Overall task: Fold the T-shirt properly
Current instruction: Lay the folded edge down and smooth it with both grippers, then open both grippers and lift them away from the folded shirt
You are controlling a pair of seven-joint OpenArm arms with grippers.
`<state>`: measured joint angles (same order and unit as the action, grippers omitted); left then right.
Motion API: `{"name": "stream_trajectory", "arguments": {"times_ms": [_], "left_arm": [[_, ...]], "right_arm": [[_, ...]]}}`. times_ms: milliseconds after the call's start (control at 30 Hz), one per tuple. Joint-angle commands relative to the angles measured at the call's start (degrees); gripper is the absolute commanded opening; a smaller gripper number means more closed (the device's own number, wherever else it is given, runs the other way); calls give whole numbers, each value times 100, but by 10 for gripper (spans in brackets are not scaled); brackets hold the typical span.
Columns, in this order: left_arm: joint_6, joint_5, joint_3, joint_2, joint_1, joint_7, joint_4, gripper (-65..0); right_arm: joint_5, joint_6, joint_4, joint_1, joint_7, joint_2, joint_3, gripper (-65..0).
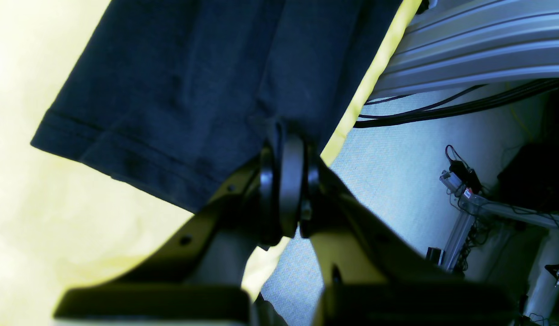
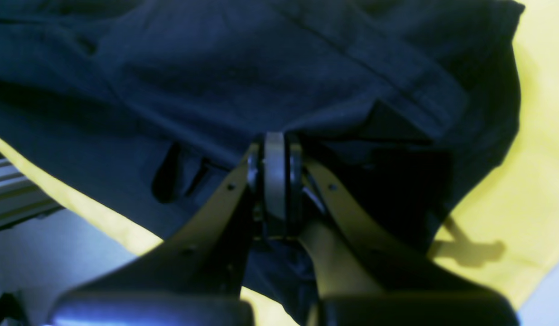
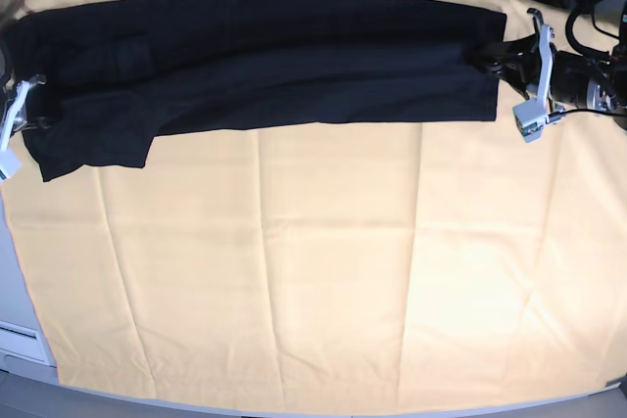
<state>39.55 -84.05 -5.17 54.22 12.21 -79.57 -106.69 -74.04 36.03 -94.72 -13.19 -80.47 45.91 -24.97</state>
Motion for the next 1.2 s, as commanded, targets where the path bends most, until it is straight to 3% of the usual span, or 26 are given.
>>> {"name": "stream_trajectory", "arguments": {"times_ms": [0,133,767,1033,1167], "left_arm": [[45,-95,-59,136,-50,-43,-42,-650],[45,-95,-59,136,-50,-43,-42,-650],[45,-95,-59,133,-50,-43,-42,-650],[45,-95,-59,133,-50,-43,-42,-650],[45,-95,-59,136,-50,-43,-42,-650]], "right_arm": [[13,-2,-116,63,47,153,-70,-650],[367,-46,-133,48,47,155,-70,-650],[420,22,-817,-831,47,155,-70,-650],[1589,-297,-872,-1207,286,125,-70,-650],[1661,-350,-872,-1204,686,103,-68,-650]]}}
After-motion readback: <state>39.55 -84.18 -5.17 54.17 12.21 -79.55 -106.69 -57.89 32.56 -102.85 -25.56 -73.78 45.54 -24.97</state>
